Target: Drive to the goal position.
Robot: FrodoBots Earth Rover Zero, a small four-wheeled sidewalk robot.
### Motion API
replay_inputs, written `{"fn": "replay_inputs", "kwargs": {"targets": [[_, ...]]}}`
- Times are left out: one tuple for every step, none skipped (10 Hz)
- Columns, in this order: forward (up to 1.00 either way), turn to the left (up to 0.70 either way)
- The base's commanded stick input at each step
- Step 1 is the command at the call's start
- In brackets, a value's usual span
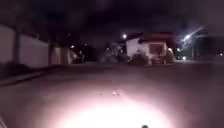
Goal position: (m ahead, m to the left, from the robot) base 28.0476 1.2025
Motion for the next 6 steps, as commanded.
{"fn": "replay_inputs", "kwargs": {"targets": [[0.70,0.00],[0.70,0.00],[0.70,0.00],[0.70,0.00],[0.70,0.00],[0.70,0.00]]}}
